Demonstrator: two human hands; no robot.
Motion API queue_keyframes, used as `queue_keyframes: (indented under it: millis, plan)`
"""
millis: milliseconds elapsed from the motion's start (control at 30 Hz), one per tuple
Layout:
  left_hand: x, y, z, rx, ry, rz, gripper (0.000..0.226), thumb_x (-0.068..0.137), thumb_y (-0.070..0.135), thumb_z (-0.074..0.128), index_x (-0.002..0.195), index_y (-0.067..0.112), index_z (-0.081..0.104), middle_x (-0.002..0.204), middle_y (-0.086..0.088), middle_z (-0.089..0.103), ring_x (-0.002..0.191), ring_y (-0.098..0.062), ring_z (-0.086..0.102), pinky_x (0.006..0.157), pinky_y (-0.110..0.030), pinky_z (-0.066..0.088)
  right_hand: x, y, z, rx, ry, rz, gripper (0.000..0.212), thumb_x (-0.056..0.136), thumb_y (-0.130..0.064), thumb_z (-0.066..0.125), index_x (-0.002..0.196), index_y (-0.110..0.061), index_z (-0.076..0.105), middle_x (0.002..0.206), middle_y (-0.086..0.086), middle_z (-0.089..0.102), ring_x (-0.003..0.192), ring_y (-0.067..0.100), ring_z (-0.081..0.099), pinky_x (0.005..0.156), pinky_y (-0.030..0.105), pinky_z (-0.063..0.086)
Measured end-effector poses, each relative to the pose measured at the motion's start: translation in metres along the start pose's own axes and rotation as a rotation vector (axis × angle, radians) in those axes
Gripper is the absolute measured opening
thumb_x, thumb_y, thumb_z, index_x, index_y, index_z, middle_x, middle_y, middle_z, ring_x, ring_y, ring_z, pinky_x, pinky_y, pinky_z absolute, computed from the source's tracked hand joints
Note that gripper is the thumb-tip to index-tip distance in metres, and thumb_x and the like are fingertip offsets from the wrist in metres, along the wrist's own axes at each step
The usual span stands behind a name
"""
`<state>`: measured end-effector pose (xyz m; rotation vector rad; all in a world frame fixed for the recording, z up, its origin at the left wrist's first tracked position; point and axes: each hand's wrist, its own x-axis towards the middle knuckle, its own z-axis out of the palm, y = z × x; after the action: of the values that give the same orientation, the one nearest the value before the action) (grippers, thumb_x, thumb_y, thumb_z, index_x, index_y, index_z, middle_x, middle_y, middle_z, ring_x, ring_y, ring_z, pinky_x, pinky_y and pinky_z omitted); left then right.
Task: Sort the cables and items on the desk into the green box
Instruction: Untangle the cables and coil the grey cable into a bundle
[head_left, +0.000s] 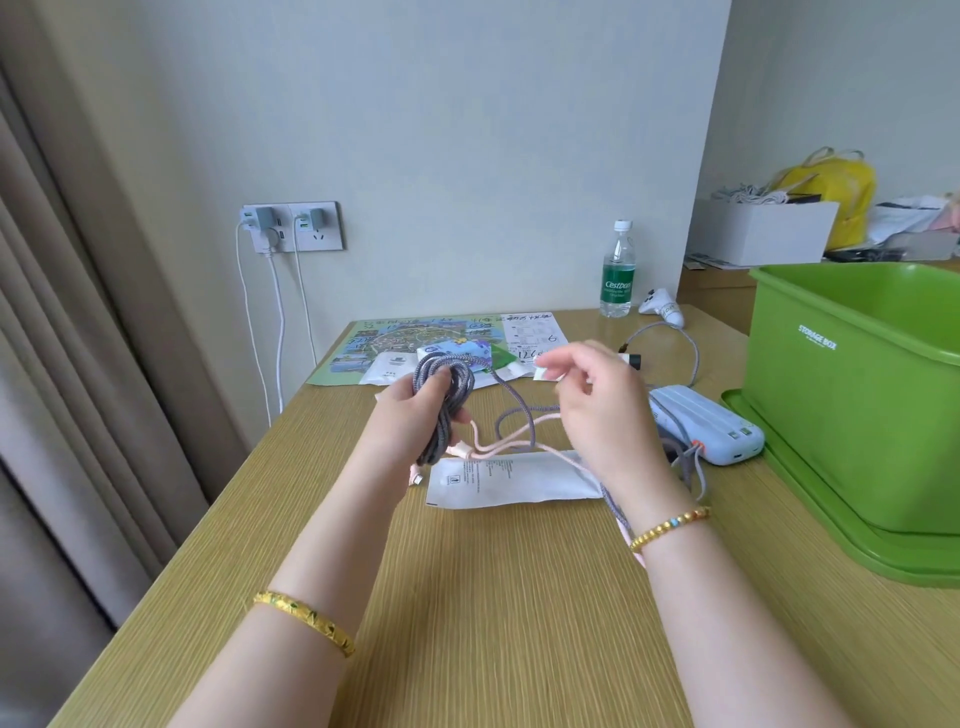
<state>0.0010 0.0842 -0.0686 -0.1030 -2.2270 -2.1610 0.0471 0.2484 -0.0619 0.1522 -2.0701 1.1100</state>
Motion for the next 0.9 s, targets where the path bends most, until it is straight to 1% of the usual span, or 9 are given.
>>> queue_keyframes:
  millis: [133, 200, 267, 333, 400, 533, 633, 733, 900]
  plan:
    - [-0.002, 0.002, 0.000, -0.017, 0.008, 0.021, 0.020, 0.094, 0.036, 0.047, 0.086, 0.020, 0.056, 0.052, 0.005, 0.066, 0.048, -0.014, 0.056, 0.055, -0.026, 0.045, -0.005, -0.010, 0.007, 0.158, -0.345, 0.141, 0.020, 0.090, -0.011, 0.048, 0.094, -0.028, 0.056, 0.081, -0.013, 0.061, 0.070, 0.005, 0.060, 0.064, 0.023, 0.049]
    - [-0.003, 0.004, 0.001, -0.069, 0.005, 0.013, 0.020, 0.095, 0.035, 0.046, 0.087, 0.020, 0.055, 0.053, 0.004, 0.066, 0.045, -0.012, 0.055, 0.045, -0.020, 0.040, -0.005, -0.006, 0.011, 0.076, -0.378, 0.158, 0.008, 0.089, -0.020, 0.056, 0.094, -0.026, 0.056, 0.076, -0.013, 0.058, 0.069, 0.003, 0.057, 0.068, 0.023, 0.047]
    - [-0.006, 0.005, 0.003, -0.161, -0.027, 0.007, 0.022, 0.097, 0.034, 0.042, 0.091, 0.017, 0.055, 0.061, 0.002, 0.070, 0.050, -0.013, 0.061, 0.043, -0.018, 0.040, -0.005, -0.002, 0.012, 0.037, -0.427, 0.202, 0.004, 0.088, -0.025, 0.060, 0.088, -0.021, 0.060, 0.067, -0.013, 0.055, 0.059, -0.002, 0.053, 0.058, 0.016, 0.041]
    - [-0.009, 0.006, 0.006, -0.264, -0.091, 0.022, 0.026, 0.099, 0.032, 0.036, 0.100, 0.013, 0.054, 0.078, -0.002, 0.075, 0.070, -0.013, 0.070, 0.054, -0.020, 0.050, -0.008, 0.003, 0.015, -0.039, -0.540, 0.249, 0.017, 0.088, -0.030, 0.059, 0.080, -0.016, 0.062, 0.059, -0.011, 0.050, 0.049, 0.002, 0.046, 0.049, 0.019, 0.035]
    - [-0.012, 0.007, 0.009, -0.356, -0.170, 0.033, 0.028, 0.100, 0.029, 0.031, 0.103, 0.012, 0.052, 0.093, -0.010, 0.075, 0.092, -0.017, 0.071, 0.080, -0.034, 0.055, -0.012, 0.007, 0.020, -0.160, -0.604, 0.265, 0.026, 0.090, -0.034, 0.055, 0.080, -0.011, 0.063, 0.059, -0.005, 0.047, 0.051, 0.012, 0.042, 0.049, 0.025, 0.031]
    - [-0.021, 0.012, 0.015, -0.495, -0.284, 0.034, 0.034, 0.101, 0.026, 0.023, 0.095, 0.007, 0.051, 0.078, -0.011, 0.074, 0.088, -0.024, 0.072, 0.084, -0.035, 0.054, -0.012, 0.013, 0.024, -0.340, -0.534, 0.192, 0.030, 0.090, -0.037, 0.050, 0.070, -0.016, 0.055, 0.059, -0.001, 0.048, 0.060, 0.017, 0.048, 0.053, 0.028, 0.032]
    - [-0.022, 0.015, 0.016, -0.636, -0.276, 0.040, 0.035, 0.101, 0.034, 0.026, 0.083, 0.012, 0.047, 0.050, 0.000, 0.052, 0.050, -0.019, 0.058, 0.069, -0.032, 0.056, -0.012, 0.020, 0.024, -0.392, -0.479, 0.089, 0.033, 0.091, -0.033, 0.052, 0.060, -0.023, 0.045, 0.056, -0.006, 0.039, 0.058, 0.014, 0.042, 0.047, 0.022, 0.025]
    - [-0.020, 0.017, 0.015, -0.664, -0.266, 0.079, 0.037, 0.101, 0.036, 0.025, 0.074, 0.015, 0.037, 0.046, 0.003, 0.037, 0.041, -0.014, 0.033, 0.060, -0.030, 0.045, -0.014, 0.027, 0.026, -0.447, -0.478, 0.050, 0.014, 0.091, -0.033, 0.052, 0.082, -0.028, 0.062, 0.060, -0.010, 0.036, 0.066, 0.016, 0.040, 0.047, 0.022, 0.021]
    - [-0.021, 0.022, 0.016, -0.722, -0.231, 0.150, 0.038, 0.101, 0.038, 0.024, 0.070, 0.017, 0.033, 0.045, 0.005, 0.033, 0.040, -0.012, 0.029, 0.050, -0.025, 0.041, -0.013, 0.033, 0.026, -0.541, -0.328, 0.006, 0.016, 0.092, -0.035, 0.051, 0.098, -0.032, 0.064, 0.071, -0.011, 0.038, 0.074, 0.016, 0.045, 0.052, 0.025, 0.026]
